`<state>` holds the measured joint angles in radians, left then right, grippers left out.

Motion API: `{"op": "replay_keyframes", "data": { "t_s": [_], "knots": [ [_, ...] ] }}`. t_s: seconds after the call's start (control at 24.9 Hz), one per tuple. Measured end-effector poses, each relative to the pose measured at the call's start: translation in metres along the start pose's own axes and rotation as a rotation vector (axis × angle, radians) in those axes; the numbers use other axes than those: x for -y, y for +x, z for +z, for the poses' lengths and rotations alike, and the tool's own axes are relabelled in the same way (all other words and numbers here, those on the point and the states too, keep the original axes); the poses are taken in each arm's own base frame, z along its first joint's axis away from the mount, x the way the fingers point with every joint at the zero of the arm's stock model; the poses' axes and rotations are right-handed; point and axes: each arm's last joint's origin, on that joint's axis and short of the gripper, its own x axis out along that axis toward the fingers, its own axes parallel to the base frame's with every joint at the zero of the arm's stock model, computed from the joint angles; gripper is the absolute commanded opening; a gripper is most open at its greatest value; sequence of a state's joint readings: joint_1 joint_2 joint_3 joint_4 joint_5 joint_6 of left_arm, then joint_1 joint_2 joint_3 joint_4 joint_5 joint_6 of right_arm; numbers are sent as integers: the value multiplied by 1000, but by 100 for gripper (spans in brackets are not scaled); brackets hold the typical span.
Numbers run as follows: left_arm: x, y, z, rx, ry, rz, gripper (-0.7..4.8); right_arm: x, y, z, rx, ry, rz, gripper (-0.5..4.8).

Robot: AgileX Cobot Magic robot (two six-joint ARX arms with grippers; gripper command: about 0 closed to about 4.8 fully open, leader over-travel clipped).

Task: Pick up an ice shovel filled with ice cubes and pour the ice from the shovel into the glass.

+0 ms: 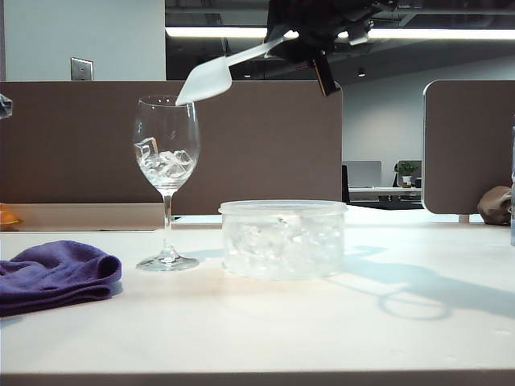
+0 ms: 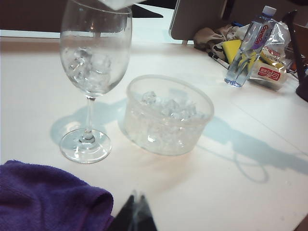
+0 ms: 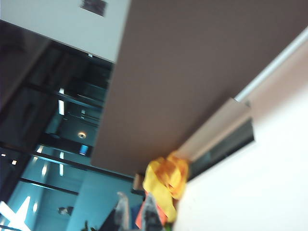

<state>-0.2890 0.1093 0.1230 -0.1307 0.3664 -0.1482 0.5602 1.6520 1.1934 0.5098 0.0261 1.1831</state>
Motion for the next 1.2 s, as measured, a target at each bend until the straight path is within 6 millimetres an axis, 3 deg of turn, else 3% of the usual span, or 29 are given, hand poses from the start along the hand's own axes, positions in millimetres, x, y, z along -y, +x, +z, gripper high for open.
{"op": "replay_keyframes", "data": {
  "t_s": [0.28,0.4,0.52,0.68,0.8,1.04,1.2],
  "knots": [
    [0,0,0,0,0,0,-5,-12,-15,40,87,-10,55,-5],
    [0,0,0,0,0,0,-5,-13,-32,59,74,-103,-66,-5],
    [0,0,0,0,0,0,-5,-4,-36,65,60,-141,-155,-5],
    [0,0,0,0,0,0,-5,17,-40,58,-9,-141,-294,-5],
    [0,0,0,0,0,0,-5,47,-47,47,-32,-134,-378,-5],
    [0,0,0,0,0,0,-5,98,-53,35,24,-31,-384,-5],
    [0,0,0,0,0,0,-5,113,-44,30,11,-23,-382,-5]
  ]
}}
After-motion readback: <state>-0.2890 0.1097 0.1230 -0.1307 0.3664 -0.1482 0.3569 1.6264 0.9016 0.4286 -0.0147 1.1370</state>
